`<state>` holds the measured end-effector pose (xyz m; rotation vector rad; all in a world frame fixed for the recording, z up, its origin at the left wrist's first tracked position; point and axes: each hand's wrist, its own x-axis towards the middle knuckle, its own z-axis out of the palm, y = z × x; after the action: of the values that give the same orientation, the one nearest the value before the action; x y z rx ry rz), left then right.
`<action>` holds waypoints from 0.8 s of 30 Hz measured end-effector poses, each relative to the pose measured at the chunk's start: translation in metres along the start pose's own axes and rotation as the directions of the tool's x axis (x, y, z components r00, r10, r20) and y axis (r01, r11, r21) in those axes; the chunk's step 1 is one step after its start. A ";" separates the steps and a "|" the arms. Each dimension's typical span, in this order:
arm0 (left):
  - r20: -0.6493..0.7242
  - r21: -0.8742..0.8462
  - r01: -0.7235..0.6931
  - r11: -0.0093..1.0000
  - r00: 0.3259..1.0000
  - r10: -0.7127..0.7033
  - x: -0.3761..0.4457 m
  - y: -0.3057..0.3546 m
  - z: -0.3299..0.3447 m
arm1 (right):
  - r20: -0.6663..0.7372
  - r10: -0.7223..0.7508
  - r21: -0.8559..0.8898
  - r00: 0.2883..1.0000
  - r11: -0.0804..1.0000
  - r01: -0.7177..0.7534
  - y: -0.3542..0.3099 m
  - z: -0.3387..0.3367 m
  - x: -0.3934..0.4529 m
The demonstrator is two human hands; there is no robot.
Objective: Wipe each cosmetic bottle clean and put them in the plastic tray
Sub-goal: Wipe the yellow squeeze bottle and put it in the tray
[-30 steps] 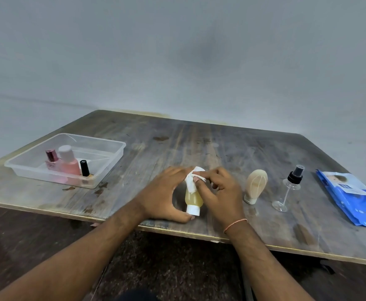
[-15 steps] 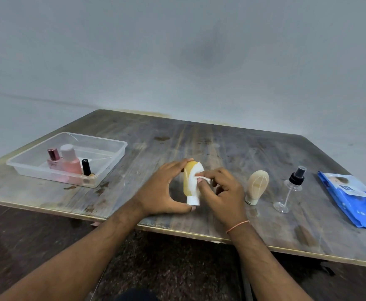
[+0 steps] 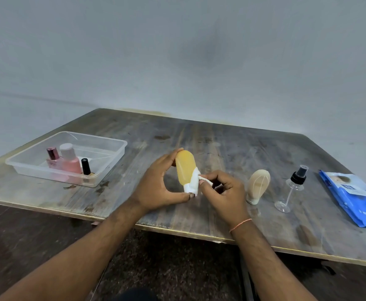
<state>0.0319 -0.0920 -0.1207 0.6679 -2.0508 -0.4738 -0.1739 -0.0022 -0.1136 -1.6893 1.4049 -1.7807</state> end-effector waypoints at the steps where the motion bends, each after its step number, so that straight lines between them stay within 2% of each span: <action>1: -0.018 -0.008 0.002 1.000 1.000 -0.003 0.000 0.000 0.000 | 0.004 -0.018 -0.006 1.000 1.000 0.018 -0.001 0.000 0.000; 7: -0.010 -0.009 0.029 1.000 1.000 -0.029 0.000 0.003 0.000 | -0.003 -0.065 -0.029 0.998 0.997 0.065 -0.001 -0.001 -0.001; 13: 0.240 0.082 -0.053 0.995 0.970 0.032 -0.001 0.008 0.001 | -0.085 0.047 -0.007 0.995 0.999 -0.048 0.006 0.003 0.002; 15: 0.279 0.100 -0.071 0.992 0.959 0.040 0.000 0.008 0.001 | -0.094 0.054 -0.009 0.994 0.998 -0.055 0.007 0.004 0.003; 22: 0.234 0.069 -0.104 0.992 0.969 0.085 -0.002 0.015 -0.001 | -0.197 0.136 -0.063 0.971 0.987 -0.151 0.010 -0.001 0.009; 24: 0.190 0.027 -0.102 0.994 0.977 0.095 -0.002 0.015 -0.002 | -0.152 0.180 -0.031 0.972 0.982 -0.187 0.013 -0.001 0.010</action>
<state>0.0304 -0.0789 -0.1129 0.5569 -2.2648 -0.4575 -0.1828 -0.0156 -0.1180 -1.4198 1.6182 -1.8137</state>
